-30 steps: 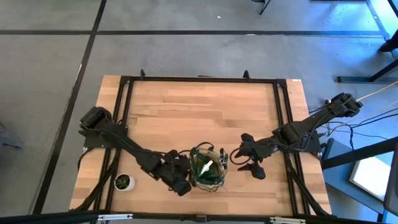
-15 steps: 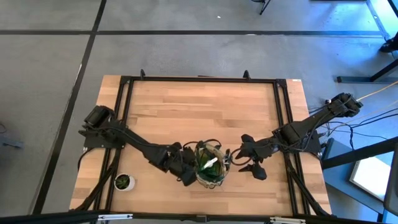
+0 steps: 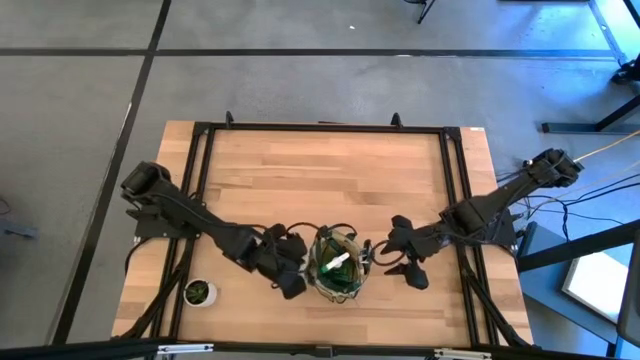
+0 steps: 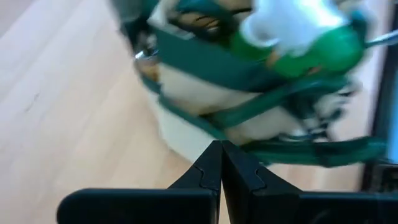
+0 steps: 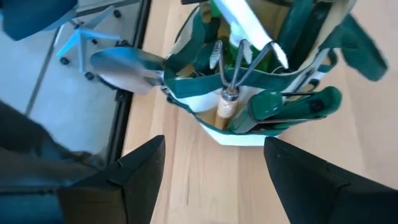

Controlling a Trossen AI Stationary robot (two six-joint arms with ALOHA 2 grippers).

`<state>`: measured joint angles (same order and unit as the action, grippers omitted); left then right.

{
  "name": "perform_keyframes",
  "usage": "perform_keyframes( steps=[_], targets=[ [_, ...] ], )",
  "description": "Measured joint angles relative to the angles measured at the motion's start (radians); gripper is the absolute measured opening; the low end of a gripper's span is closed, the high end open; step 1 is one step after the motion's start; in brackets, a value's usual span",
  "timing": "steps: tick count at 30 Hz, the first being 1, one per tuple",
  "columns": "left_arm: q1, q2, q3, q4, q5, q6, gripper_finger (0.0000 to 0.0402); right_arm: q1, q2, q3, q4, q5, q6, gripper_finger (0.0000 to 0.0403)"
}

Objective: Pick & Place Garden tools in Gardening bag
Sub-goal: Return to Home Position

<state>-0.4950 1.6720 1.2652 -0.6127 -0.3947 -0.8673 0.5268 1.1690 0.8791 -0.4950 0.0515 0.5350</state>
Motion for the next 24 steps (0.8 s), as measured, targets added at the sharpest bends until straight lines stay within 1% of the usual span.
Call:
perform_keyframes(
  steps=[2, 5, 8, 10, 16, 21, 24],
  targets=[
    [0.003, -0.013, 0.0, 0.042, 0.02, 0.034, 0.0001, 0.016, 0.0, 0.0, 0.001, 0.043, 0.01, 0.0275],
    [0.008, -0.026, 0.0, 0.151, 0.047, 0.112, 0.0001, 0.042, -0.008, 0.0, 0.017, 0.102, 0.016, 0.0275],
    [0.015, -0.027, 0.0, 0.246, 0.084, 0.185, 0.0001, 0.066, -0.02, 0.0, 0.04, 0.138, 0.016, 0.0275],
    [0.02, -0.027, 0.0, 0.272, 0.092, 0.207, 0.0001, 0.081, -0.032, 0.0, 0.051, 0.161, 0.016, 0.0275],
    [0.042, -0.027, 0.0, 0.266, 0.103, 0.227, 0.0001, 0.117, -0.073, 0.0, 0.039, 0.244, 0.049, 0.0275],
    [0.046, -0.026, 0.0, 0.263, 0.102, 0.216, 0.0001, 0.114, -0.085, 0.0, 0.027, 0.249, 0.163, 0.0275],
    [0.045, -0.026, 0.0, 0.263, 0.089, 0.211, 0.0001, 0.118, -0.084, 0.0, 0.036, 0.158, 0.193, 0.0275]
  ],
)
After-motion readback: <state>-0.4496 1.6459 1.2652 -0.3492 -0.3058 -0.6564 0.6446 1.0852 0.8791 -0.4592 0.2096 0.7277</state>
